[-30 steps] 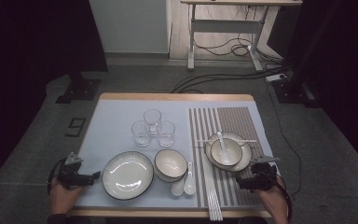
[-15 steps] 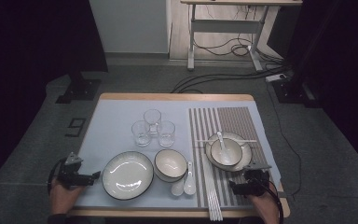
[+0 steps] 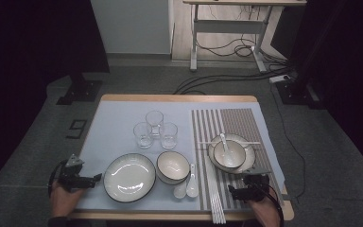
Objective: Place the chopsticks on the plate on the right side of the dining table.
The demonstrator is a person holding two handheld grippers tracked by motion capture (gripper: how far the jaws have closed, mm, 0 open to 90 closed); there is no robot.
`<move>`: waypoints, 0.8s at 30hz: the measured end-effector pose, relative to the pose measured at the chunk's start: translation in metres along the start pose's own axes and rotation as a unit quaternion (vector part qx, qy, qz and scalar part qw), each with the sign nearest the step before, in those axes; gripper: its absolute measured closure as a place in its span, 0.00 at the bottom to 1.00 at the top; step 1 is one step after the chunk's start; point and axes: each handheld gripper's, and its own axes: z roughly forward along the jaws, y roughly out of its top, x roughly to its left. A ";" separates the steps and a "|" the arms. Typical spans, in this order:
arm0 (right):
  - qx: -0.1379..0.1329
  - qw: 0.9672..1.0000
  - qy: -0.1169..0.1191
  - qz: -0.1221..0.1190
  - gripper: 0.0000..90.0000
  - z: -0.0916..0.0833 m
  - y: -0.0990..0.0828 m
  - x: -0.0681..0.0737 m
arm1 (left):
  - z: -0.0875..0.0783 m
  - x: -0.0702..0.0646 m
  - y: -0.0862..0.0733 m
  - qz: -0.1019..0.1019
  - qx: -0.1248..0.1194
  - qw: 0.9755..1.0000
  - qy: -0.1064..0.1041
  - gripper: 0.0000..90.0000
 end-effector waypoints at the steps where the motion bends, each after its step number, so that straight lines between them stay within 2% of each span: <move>1: -0.001 1.000 0.003 -0.002 0.00 0.000 0.000 0.002 | 0.000 0.000 0.000 0.000 0.000 1.000 0.000 0.01; 11: -0.004 0.999 0.030 -0.023 0.00 0.002 0.004 0.025 | 0.000 0.000 0.000 0.000 0.000 1.000 0.000 0.01; 24: -0.007 0.998 0.051 -0.029 0.00 0.004 0.005 0.036 | 0.000 0.000 0.000 0.000 0.000 1.000 0.000 0.01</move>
